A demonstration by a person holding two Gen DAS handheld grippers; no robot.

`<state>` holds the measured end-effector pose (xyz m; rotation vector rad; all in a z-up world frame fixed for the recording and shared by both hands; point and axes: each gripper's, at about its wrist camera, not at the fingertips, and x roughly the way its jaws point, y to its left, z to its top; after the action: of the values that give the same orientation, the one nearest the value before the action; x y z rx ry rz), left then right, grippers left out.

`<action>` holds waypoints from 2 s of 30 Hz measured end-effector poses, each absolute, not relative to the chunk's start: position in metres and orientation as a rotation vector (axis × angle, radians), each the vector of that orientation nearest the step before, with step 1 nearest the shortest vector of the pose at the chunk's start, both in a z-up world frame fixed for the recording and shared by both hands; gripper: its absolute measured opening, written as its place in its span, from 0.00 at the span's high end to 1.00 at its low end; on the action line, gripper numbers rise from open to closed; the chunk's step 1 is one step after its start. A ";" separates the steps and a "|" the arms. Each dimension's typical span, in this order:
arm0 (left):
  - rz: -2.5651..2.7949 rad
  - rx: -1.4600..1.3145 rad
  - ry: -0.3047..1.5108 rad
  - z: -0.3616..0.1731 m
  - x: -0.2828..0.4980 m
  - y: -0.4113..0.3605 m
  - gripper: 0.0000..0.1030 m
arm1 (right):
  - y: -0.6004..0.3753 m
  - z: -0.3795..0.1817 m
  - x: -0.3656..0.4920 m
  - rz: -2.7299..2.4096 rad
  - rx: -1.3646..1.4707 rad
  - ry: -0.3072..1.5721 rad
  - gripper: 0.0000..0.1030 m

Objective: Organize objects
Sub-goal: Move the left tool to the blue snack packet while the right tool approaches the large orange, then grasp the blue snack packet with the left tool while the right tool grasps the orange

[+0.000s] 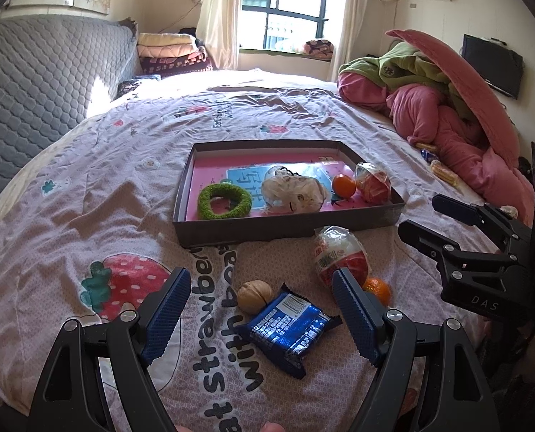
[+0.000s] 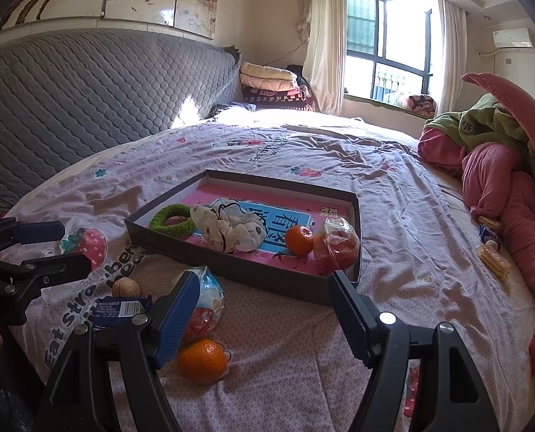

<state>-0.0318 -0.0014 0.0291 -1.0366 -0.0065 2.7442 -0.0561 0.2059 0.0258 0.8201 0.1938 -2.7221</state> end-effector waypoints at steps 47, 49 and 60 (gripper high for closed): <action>2.566 -1.126 0.052 -0.012 -0.025 0.001 0.21 | 0.193 -0.002 -0.037 -2.629 0.985 0.252 0.29; 2.554 -1.133 0.053 -0.015 -0.026 0.001 0.21 | 0.193 -0.003 -0.038 -2.626 0.991 0.250 0.29; 2.497 -1.166 -0.017 -0.031 -0.042 -0.006 0.21 | 0.190 -0.010 -0.041 -2.602 1.030 0.258 0.29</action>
<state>-0.0417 -0.0061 -0.0308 -1.1657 -0.0170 2.4967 -0.0409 0.1900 -0.0096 1.0298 0.2583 -2.6017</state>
